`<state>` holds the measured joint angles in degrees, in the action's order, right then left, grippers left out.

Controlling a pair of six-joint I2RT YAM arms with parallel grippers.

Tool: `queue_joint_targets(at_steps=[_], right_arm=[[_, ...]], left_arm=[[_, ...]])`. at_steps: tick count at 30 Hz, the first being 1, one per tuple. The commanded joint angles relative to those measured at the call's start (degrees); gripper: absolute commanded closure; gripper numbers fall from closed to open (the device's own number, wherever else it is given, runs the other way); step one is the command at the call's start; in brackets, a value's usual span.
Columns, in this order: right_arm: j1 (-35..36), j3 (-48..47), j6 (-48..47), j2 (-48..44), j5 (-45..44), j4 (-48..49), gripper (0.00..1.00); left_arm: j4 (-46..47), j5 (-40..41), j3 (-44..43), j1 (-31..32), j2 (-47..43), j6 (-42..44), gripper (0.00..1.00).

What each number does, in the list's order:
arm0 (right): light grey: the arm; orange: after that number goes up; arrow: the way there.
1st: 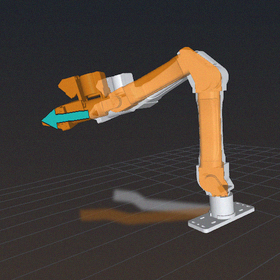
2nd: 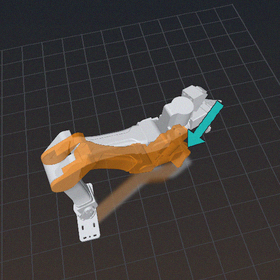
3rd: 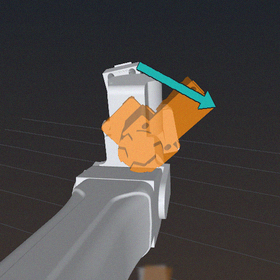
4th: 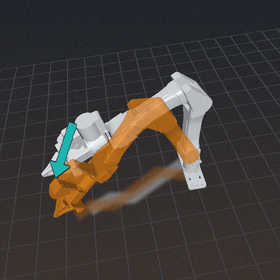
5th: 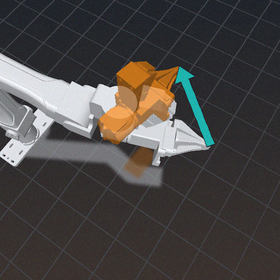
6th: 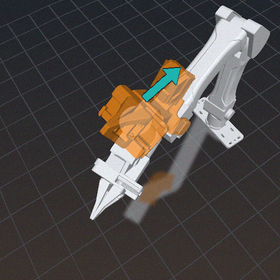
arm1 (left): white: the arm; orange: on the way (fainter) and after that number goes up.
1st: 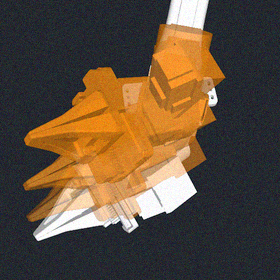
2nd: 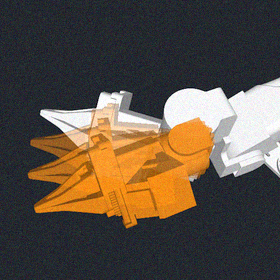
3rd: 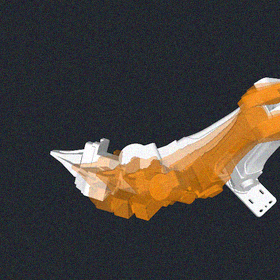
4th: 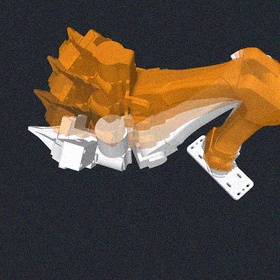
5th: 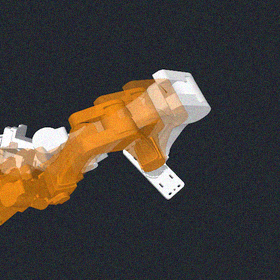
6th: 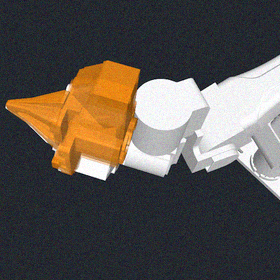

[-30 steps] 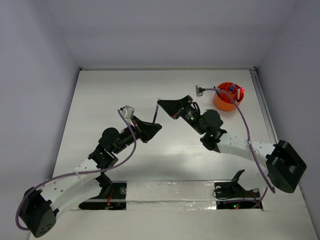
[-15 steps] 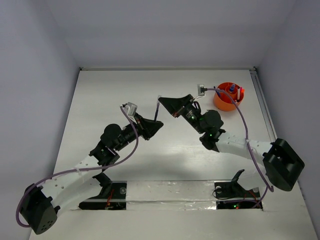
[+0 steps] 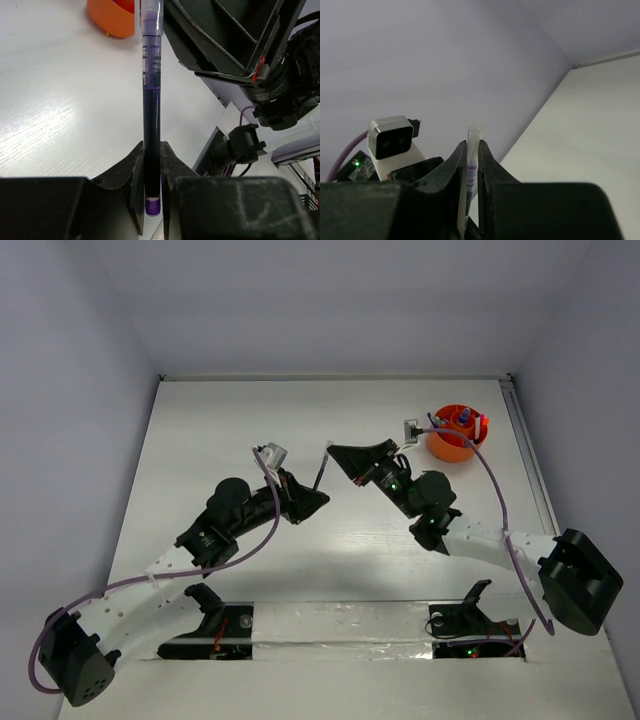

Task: Sort the stationery into containers
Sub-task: Close the pen cap on the pen.

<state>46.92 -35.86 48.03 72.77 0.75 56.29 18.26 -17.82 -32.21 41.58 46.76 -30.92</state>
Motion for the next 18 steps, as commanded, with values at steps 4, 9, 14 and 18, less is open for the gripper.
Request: queue_joint_targets(at_steps=[4,9,14,18], right_arm=[[7.92,6.41,-2.33,3.6,13.92,-11.56,1.0],[10.21,7.73,-1.45,5.1,13.4,-9.45,1.0],[10.74,10.01,-0.92,4.4,12.69,-9.01,1.0],[10.74,12.99,-1.27,2.29,10.77,-11.02,1.0]], left_arm=[[16.98,6.05,-10.77,-1.07,0.61,1.73,1.0],[18.12,5.61,-13.49,-1.07,3.24,2.0,1.0],[17.51,6.39,-15.87,-1.07,3.78,2.96,1.0],[14.44,9.64,-16.92,-1.07,1.24,5.68,1.0]])
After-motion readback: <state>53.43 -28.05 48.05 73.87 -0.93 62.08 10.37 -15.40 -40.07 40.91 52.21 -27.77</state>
